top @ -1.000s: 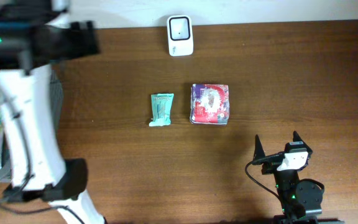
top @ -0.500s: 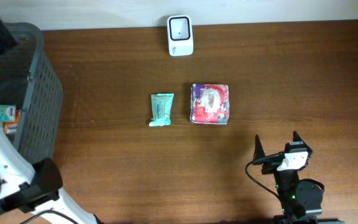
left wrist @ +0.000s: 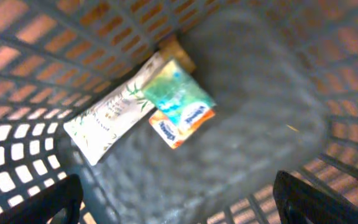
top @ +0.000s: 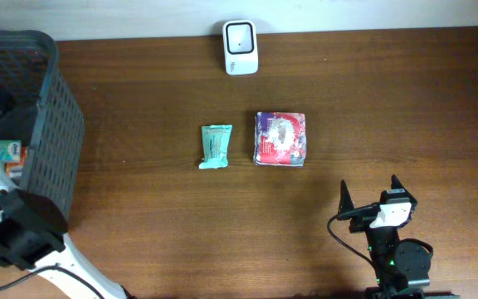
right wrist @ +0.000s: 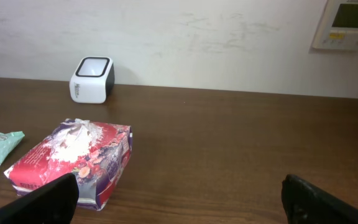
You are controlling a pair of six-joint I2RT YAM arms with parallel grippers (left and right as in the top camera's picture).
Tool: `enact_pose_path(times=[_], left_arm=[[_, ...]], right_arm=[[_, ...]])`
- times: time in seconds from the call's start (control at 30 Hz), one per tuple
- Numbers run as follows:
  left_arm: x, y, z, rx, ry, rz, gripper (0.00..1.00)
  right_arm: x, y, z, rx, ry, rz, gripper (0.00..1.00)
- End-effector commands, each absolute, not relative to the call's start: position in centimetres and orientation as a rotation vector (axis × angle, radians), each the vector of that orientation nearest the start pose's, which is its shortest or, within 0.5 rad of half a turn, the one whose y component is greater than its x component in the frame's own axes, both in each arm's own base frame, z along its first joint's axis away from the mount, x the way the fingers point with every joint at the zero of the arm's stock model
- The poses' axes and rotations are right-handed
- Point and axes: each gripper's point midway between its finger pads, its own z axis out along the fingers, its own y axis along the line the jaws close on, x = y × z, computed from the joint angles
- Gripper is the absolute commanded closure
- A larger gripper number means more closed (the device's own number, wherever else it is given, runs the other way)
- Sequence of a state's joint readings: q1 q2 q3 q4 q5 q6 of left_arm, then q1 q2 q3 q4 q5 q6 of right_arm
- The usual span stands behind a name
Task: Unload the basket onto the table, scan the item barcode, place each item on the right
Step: 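Return the left gripper into the basket toward the small green-white packet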
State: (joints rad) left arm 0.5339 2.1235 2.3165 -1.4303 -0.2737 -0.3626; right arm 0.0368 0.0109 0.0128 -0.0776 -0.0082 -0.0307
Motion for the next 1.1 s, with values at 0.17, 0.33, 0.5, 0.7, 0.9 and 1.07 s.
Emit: enact_pose_path(times=[0.17, 0.33, 0.5, 0.7, 0.9, 1.07], left_arm=[[36.2, 30.4, 13.5, -1.552, 2.435, 0.465, 0.04], [37.2, 30.6, 10.2, -1.541, 2.411, 0.426, 0.08], [37.6, 31.4, 7.6, -1.56, 2.42, 0.417, 0.12], [38.5, 32.9, 7.5, -1.544, 2.366, 0.417, 0.35], [38.2, 32.7, 5.7, -1.555, 2.408, 0.42, 0.6], [37.9, 32.1, 5.4, -1.566, 2.441, 0.394, 1.0]], right_arm=[[24.6, 0.8, 15.5, -0.054, 1.651, -0.001, 0.01], [24.6, 0.8, 15.5, -0.054, 1.651, -0.001, 0.01], [24.6, 0.8, 15.5, -0.054, 1.651, -0.001, 0.01], [24.6, 0.8, 15.5, -0.054, 1.651, -0.001, 0.01], [24.6, 0.8, 15.5, -0.054, 1.651, -0.001, 0.01], [24.6, 0.8, 15.5, -0.054, 1.651, -0.001, 0.01]])
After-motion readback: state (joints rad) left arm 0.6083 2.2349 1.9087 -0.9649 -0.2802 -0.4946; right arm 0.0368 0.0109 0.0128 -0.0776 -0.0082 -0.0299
